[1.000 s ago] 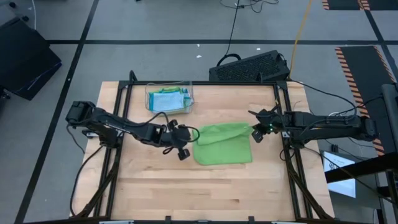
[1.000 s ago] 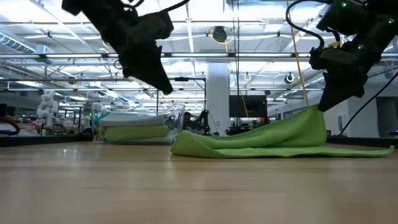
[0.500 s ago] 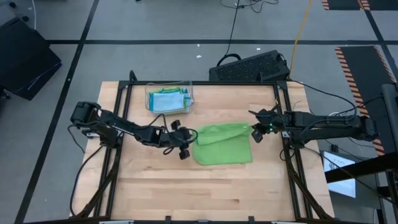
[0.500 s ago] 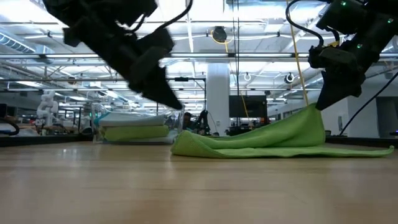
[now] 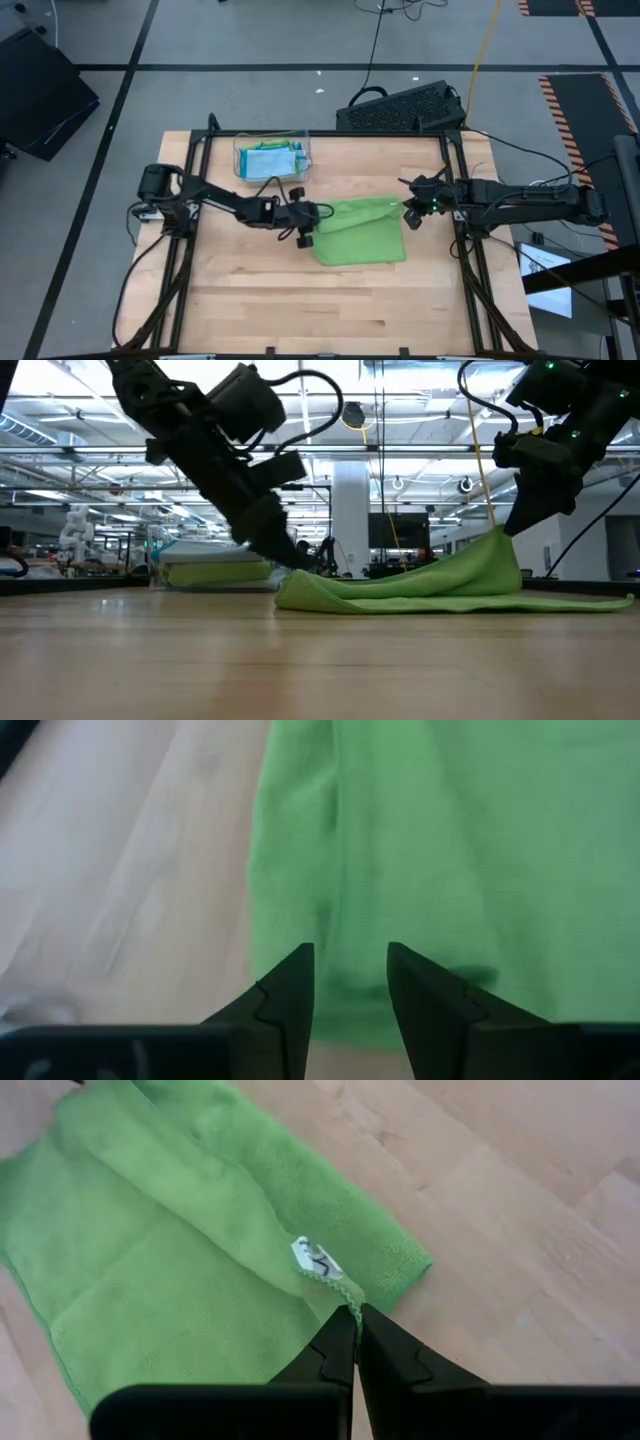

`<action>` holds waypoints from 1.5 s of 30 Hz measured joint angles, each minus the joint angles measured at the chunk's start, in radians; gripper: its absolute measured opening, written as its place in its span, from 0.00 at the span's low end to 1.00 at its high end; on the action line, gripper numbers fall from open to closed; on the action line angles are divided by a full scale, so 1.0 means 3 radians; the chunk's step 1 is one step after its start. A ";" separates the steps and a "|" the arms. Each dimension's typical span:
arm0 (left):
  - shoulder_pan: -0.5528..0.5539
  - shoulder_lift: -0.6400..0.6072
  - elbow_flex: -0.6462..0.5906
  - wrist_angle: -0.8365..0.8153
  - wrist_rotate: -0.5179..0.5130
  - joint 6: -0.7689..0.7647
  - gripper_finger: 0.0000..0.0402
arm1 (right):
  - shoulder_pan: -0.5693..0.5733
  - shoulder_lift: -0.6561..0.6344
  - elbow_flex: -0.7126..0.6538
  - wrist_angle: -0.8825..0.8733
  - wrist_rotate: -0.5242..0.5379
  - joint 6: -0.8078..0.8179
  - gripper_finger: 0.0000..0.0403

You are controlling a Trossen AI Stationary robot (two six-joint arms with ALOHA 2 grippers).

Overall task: Fold microfiber towels
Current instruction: Fold the green microfiber cloth

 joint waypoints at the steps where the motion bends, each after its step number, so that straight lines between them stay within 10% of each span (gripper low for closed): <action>1: 0.0031 -0.0011 0.0006 -0.0049 0.0039 0.0027 0.33 | -0.0001 0.0004 0.0003 0.0027 0.0002 0.0000 0.01; 24: 0.0250 0.0172 0.0059 -0.0066 0.0654 0.0106 0.33 | 0.0003 0.0035 0.0001 0.0099 -0.0003 -0.0094 0.01; 35: 0.0215 0.0168 0.0056 -0.0079 0.0433 0.0224 0.03 | 0.0003 0.0036 0.0001 0.0075 0.0000 -0.0122 0.01; 45: 0.0054 -0.0487 0.0061 -0.0191 -0.0309 0.0459 0.01 | 0.0000 0.0030 0.0001 0.0304 0.0027 -0.0295 0.01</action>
